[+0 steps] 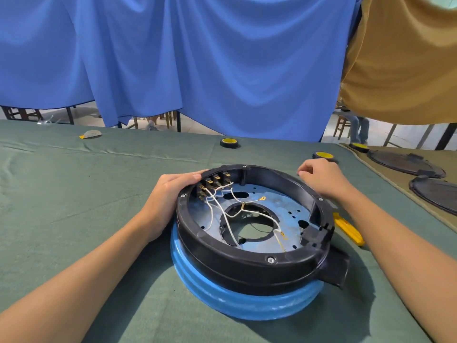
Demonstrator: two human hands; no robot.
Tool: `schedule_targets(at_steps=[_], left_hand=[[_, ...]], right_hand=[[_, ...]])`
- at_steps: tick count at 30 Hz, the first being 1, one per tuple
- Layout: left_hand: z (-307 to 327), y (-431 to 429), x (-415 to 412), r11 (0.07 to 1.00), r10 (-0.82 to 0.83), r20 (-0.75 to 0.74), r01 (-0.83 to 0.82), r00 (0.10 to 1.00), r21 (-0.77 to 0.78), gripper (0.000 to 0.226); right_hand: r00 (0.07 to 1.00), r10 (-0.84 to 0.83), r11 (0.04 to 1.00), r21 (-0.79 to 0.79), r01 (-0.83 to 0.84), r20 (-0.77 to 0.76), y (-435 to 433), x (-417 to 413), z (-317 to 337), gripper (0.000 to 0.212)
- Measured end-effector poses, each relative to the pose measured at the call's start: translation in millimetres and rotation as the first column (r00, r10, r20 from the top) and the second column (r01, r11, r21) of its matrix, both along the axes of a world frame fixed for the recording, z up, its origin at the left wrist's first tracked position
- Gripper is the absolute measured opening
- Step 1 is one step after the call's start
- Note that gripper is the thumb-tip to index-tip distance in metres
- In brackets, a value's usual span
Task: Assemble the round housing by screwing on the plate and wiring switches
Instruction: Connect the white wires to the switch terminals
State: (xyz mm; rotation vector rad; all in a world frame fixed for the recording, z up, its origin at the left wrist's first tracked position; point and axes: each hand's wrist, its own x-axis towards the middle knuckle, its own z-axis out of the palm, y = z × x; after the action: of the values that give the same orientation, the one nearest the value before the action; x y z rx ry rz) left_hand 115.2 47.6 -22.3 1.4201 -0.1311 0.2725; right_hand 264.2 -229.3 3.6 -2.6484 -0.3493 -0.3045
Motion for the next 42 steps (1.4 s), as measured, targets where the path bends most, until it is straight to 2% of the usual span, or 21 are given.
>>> schedule_targets(at_steps=[2, 6, 10, 14, 18, 21, 30, 33, 35, 38, 42], left_hand=[[0.6, -1.1, -0.1, 1.0, 0.007, -0.011, -0.007, 1.0, -0.015, 0.036], [1.6, -2.8, -0.3, 0.999, 0.035, -0.031, -0.037, 0.999, -0.039, 0.028], [1.8, -2.2, 0.6, 0.998, 0.044, -0.05, -0.046, 0.998, -0.049, 0.029], [2.7, -2.7, 0.7, 0.997, 0.056, -0.061, -0.059, 0.997, -0.047, 0.031], [3.9, -3.6, -0.9, 0.998, 0.06, -0.059, -0.062, 0.996, -0.033, 0.029], [4.0, -3.4, -0.7, 0.998, 0.052, -0.063, -0.055, 0.997, -0.04, 0.03], [2.5, -1.0, 0.5, 0.998, 0.052, -0.074, -0.055, 0.996, -0.033, 0.031], [2.1, -0.2, 0.5, 0.999, 0.026, -0.044, -0.027, 0.999, -0.036, 0.029], [1.6, 0.8, 0.5, 0.999, 0.015, -0.032, -0.016, 0.999, -0.028, 0.028], [0.5, 2.2, 1.1, 1.0, 0.012, -0.024, -0.012, 1.0, -0.009, 0.026], [0.9, 2.7, 1.0, 1.0, 0.008, -0.025, -0.008, 1.0, -0.004, 0.028]], right_hand=[[1.0, -0.011, 0.998, -0.059, 0.009, -0.022, -7.5, 12.1, -8.0, 0.026], [0.995, 0.029, 0.96, -0.273, -0.054, -0.097, -12.9, 29.0, -10.0, 0.036], [0.983, 0.008, 0.934, -0.35, -0.072, -0.183, -15.0, 38.7, -19.3, 0.036], [0.994, -0.026, 0.954, -0.299, -0.008, -0.109, -14.6, 37.7, -22.7, 0.03], [0.998, -0.042, 0.988, -0.15, 0.034, -0.051, -14.9, 36.8, -21.4, 0.025], [0.998, -0.001, 0.998, -0.069, -0.003, -0.057, -17.3, 35.3, -17.0, 0.029], [0.987, 0.154, 0.983, -0.097, -0.159, -0.054, -11.2, 18.6, 6.7, 0.041], [0.98, 0.199, 0.976, -0.091, -0.199, -0.013, -1.3, 6.4, 26.8, 0.023], [0.969, 0.248, 0.968, -0.042, -0.247, 0.005, 4.5, -3.5, 38.8, 0.02], [0.933, 0.36, 0.932, 0.032, -0.36, 0.003, 12.4, -19.8, 54.3, 0.027], [0.902, 0.432, 0.901, 0.054, -0.431, -0.004, 24.4, -38.2, 67.5, 0.053]])
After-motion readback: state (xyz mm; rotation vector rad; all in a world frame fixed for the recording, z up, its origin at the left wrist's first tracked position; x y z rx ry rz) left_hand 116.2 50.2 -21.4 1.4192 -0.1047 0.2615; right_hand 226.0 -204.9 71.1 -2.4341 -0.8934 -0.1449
